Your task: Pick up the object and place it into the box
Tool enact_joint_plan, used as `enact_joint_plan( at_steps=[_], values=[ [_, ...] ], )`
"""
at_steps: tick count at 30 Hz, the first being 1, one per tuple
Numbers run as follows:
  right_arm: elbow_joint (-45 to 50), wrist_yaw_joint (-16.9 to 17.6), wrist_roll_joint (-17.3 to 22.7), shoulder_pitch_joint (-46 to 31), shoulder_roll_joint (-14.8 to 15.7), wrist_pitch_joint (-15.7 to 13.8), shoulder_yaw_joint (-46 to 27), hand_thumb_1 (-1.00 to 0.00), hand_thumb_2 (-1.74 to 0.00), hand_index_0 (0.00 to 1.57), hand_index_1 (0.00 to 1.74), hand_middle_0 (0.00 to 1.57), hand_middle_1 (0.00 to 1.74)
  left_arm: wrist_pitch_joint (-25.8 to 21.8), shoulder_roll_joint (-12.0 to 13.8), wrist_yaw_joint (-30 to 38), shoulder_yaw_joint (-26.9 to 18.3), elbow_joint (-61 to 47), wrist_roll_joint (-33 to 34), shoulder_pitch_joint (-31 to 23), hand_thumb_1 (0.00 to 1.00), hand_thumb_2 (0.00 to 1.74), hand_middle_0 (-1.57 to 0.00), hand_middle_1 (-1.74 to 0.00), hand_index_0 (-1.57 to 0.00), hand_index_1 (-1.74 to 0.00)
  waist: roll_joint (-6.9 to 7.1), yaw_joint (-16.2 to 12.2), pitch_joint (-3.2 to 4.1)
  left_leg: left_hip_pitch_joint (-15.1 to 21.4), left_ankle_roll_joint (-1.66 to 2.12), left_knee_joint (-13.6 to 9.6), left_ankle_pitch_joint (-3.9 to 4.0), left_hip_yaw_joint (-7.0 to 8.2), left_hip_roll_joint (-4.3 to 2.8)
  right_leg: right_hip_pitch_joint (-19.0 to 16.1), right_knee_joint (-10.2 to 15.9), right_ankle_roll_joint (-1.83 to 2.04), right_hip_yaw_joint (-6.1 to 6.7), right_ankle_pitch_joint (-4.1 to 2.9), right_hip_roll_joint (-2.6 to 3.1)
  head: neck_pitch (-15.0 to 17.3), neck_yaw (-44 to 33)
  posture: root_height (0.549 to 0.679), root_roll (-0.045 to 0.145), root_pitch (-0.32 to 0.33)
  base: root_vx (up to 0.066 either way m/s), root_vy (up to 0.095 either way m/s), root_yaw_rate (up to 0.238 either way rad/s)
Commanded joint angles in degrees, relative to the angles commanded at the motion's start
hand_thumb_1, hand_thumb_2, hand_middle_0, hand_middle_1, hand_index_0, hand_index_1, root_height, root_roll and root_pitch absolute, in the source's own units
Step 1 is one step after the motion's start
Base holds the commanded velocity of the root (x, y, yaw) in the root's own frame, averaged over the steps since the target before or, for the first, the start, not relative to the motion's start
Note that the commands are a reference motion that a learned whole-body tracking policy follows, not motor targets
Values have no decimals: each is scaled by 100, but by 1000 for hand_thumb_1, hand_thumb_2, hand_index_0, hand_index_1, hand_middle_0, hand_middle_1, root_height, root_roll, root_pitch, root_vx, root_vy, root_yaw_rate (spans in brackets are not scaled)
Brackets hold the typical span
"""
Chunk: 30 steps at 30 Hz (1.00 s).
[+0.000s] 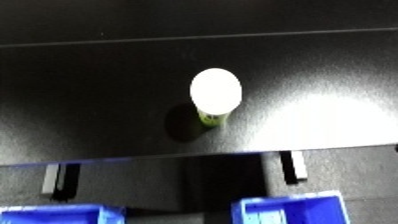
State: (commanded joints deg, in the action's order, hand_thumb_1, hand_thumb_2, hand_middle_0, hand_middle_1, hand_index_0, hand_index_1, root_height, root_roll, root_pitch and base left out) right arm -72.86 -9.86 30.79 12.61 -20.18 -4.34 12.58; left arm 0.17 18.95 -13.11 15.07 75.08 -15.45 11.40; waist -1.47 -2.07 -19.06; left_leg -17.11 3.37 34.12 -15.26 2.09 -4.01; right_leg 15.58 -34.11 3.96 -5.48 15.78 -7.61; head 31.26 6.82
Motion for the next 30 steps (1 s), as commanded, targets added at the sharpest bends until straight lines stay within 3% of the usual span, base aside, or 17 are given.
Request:
enact_joint_plan(
  at_steps=[3, 6, 12, 17, 24, 30],
  values=[
    [64, 26, 77, 33, -25, -52, -18, 0, 0, 0, 0, 0, 0, 17, 55, 7, 38, -51, -50, 49, 0, 0, 0, 0, 0, 0, 36, -1, -62, -338, -62, 394, -144, -19, 30, 408, -557, -14, 48, 164, -60, -270, 59, 645, 32, -9, -115, -13, 33],
    [105, 55, 136, 82, -59, -90, -34, 0, 0, 0, 0, 0, 0, 34, 94, 12, 72, -83, -99, 97, 0, 0, 0, 0, 0, 0, 59, 6, -111, -625, -116, 742, -268, -46, 37, 715, -943, -43, 66, 266, -97, -471, 121, 638, 34, -3, -99, -8, 21],
    [175, 80, 280, 154, -111, -149, -45, 0, 0, 0, 0, 0, 0, 103, 140, 64, 134, -116, -205, 175, 0, 0, 0, 0, 0, 0, 85, 15, -177, -1100, -208, 1418, -541, -103, 27, 1225, -1619, -121, 85, 478, -100, -869, 229, 622, 31, 5, -78, -3, 41],
    [270, 104, 375, 239, -144, -181, -19, 0, 0, 0, 0, 0, 0, 163, 200, 88, 180, -170, -298, 250, 0, 0, 0, 0, 0, 0, 109, 39, -229, -1488, -273, 1940, -736, -152, 50, 1659, -2130, -146, 91, 622, -131, -1049, 275, 608, 30, 12, -94, 9, 27],
    [341, 162, 476, 522, -186, -85, 3, 0, 0, 0, 0, 0, 0, 281, 254, 113, 233, -196, -375, 482, 0, 0, 0, 0, 0, 0, 121, 84, -329, -1941, -316, 2435, -868, -231, 102, 2146, -2652, -154, 108, 763, -168, -679, 306, 590, 27, 20, -96, 13, 24],
    [300, 194, 504, 596, -187, -52, -11, 0, 0, 0, 0, 0, 0, 364, 278, 91, 248, -202, -381, 529, 0, 0, 0, 0, 0, 0, 135, 104, -358, -2061, -336, 2681, -951, -268, 103, 2263, -2871, -150, 90, 855, -196, -322, 339, 583, 27, 14, -15, -5, 50]
  ],
)
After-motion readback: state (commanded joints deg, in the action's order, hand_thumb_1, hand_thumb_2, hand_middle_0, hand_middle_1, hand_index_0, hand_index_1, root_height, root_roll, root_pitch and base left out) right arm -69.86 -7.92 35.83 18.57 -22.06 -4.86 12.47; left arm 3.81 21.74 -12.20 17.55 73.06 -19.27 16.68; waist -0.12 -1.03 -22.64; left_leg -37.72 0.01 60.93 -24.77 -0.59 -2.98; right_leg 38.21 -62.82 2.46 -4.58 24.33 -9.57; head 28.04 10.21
